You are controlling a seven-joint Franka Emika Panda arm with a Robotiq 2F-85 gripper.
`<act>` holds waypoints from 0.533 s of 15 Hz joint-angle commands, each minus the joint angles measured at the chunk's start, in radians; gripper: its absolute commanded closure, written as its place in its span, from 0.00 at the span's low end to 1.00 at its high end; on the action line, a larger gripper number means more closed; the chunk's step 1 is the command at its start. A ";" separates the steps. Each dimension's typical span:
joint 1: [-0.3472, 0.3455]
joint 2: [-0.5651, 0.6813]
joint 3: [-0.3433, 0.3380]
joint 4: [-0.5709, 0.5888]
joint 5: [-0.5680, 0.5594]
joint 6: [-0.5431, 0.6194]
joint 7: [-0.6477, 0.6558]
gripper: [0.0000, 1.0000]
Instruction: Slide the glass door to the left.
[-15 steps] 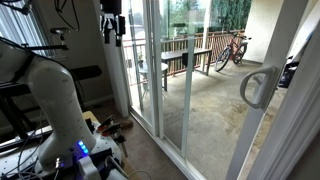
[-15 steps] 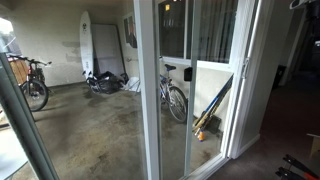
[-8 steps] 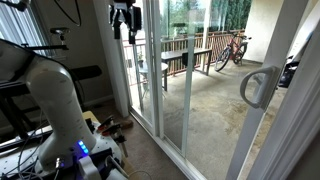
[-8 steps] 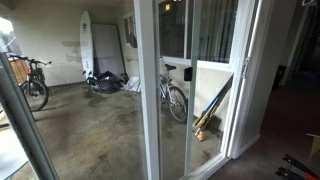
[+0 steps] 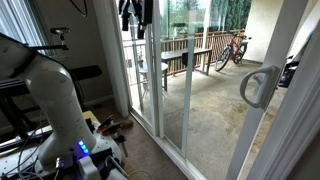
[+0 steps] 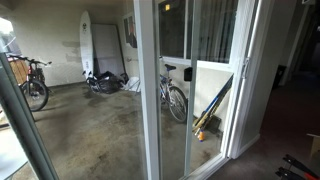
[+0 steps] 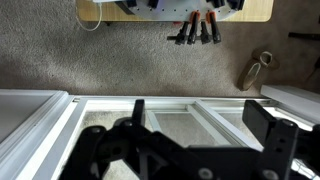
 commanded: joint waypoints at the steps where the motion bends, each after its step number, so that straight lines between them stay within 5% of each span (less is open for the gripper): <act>1: -0.044 0.017 0.025 0.002 0.018 0.002 -0.026 0.00; 4: -0.040 0.027 0.017 0.006 -0.002 0.009 -0.050 0.00; 8: -0.052 0.156 -0.105 0.105 -0.017 0.146 -0.120 0.00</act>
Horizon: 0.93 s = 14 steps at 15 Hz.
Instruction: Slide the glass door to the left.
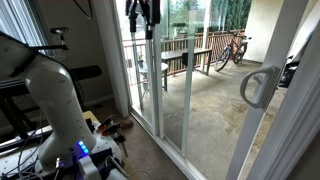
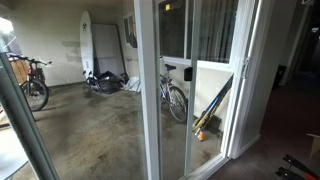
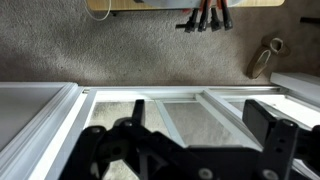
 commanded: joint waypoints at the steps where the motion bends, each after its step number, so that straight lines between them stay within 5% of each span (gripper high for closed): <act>1: -0.033 0.168 -0.120 0.136 0.007 0.102 -0.143 0.00; 7: 0.006 0.477 -0.379 0.423 0.186 0.152 -0.360 0.00; 10: -0.006 0.642 -0.441 0.539 0.347 0.130 -0.403 0.00; 11: 0.053 0.696 -0.499 0.593 0.401 0.104 -0.392 0.00; 14: 0.023 0.853 -0.525 0.707 0.565 0.022 -0.413 0.00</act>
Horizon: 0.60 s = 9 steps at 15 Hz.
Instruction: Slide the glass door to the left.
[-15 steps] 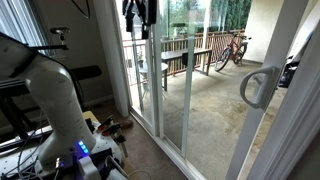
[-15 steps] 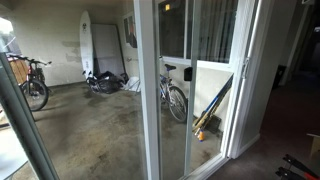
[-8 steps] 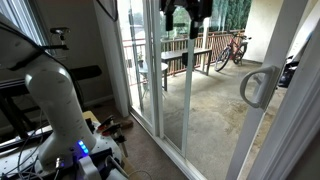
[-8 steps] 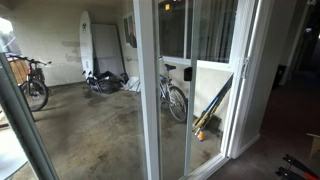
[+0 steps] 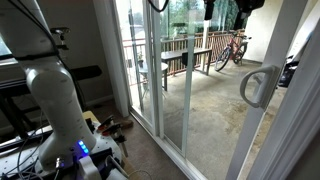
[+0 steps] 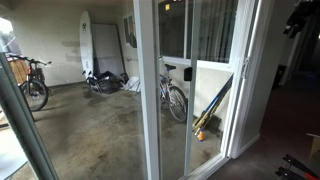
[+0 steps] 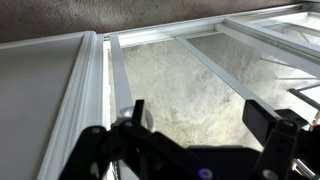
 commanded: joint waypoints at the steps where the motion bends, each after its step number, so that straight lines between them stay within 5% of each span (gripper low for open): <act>1: -0.045 0.233 -0.044 0.181 0.176 -0.132 -0.067 0.00; 3: -0.092 0.305 -0.033 0.238 0.200 -0.188 -0.078 0.00; 4: -0.154 0.186 0.126 0.161 0.121 -0.110 0.005 0.00; 9: -0.198 0.257 0.139 0.219 0.121 -0.140 -0.010 0.00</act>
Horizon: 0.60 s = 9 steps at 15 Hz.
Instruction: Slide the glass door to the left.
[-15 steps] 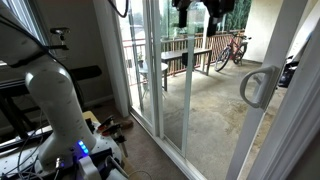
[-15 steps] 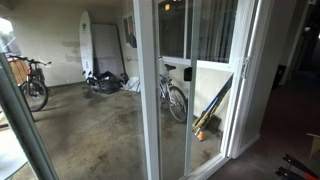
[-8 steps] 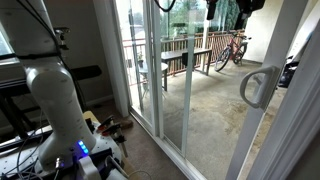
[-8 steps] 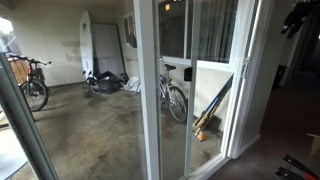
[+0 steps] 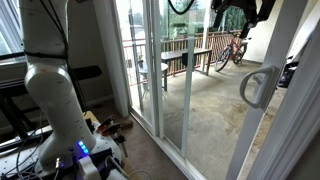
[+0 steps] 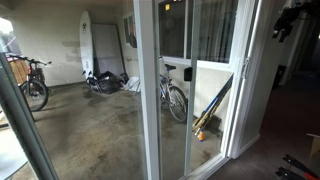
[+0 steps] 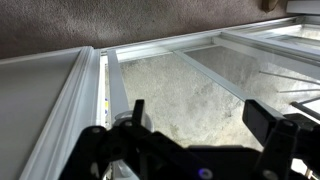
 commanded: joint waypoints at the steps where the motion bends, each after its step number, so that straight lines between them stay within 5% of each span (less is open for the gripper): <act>1: -0.120 -0.037 0.160 0.009 -0.050 0.011 0.033 0.00; 5: -0.137 -0.039 0.184 0.007 -0.061 0.026 0.026 0.00; 9: -0.326 0.024 0.351 0.065 -0.041 0.091 -0.049 0.00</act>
